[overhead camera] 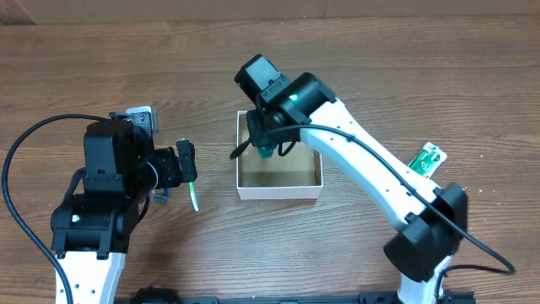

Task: Pack container
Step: 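Carry the bottle left and lower it into the white box, then release the bottle and move the right gripper to the soap bar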

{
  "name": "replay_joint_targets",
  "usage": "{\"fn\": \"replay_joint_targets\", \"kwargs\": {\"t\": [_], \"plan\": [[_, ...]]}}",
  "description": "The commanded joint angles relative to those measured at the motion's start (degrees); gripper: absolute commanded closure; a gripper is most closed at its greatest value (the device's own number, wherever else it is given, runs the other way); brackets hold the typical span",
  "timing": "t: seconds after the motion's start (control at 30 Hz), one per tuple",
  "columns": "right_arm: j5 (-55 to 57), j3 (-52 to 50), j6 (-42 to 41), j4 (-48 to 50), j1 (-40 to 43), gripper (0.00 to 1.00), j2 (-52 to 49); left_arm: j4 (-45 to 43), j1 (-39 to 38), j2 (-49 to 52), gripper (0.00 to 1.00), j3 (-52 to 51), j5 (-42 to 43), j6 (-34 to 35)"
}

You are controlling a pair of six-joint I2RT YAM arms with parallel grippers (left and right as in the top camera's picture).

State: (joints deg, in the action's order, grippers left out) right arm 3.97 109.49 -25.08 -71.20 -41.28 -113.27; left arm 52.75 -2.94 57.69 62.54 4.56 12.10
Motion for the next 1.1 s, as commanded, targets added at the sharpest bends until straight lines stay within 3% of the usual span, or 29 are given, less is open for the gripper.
{"fn": "replay_joint_targets", "kwargs": {"t": [0.0,0.3,0.33,0.37,0.4,0.47,0.6,0.73,1.07], "plan": [[0.9,1.5,-1.8,2.0,0.2,0.96,-2.3,0.0,0.3,0.3,0.00,1.5,0.9,0.2],[0.9,1.5,-1.9,4.9,0.2,0.95,-7.0,0.0,0.3,0.4,0.00,1.5,0.8,0.2],[0.9,1.5,-1.9,5.1,0.2,0.83,-7.0,0.0,0.3,0.4,0.00,1.5,0.8,0.2],[0.9,1.5,-1.5,5.2,0.2,0.59,-7.0,0.0,0.3,0.4,0.00,1.5,0.8,0.2],[0.9,1.5,-1.5,5.2,0.2,0.41,-7.0,-0.1,0.3,0.4,0.00,1.5,0.8,0.1],[0.9,1.5,-1.4,5.1,0.2,0.30,-7.0,0.0,0.3,0.4,0.00,1.5,0.8,0.2],[0.9,1.6,-0.2,4.6,0.1,0.19,-6.7,-0.1,0.3,0.4,0.00,1.5,0.8,0.2],[1.3,1.6,0.0,4.6,0.1,0.15,-3.6,0.0,0.3,0.4,0.00,1.5,0.8,0.1],[10.6,4.2,-1.4,2.9,3.7,0.05,14.7,0.0,0.3,0.4,0.00,1.5,0.8,0.1]]}}
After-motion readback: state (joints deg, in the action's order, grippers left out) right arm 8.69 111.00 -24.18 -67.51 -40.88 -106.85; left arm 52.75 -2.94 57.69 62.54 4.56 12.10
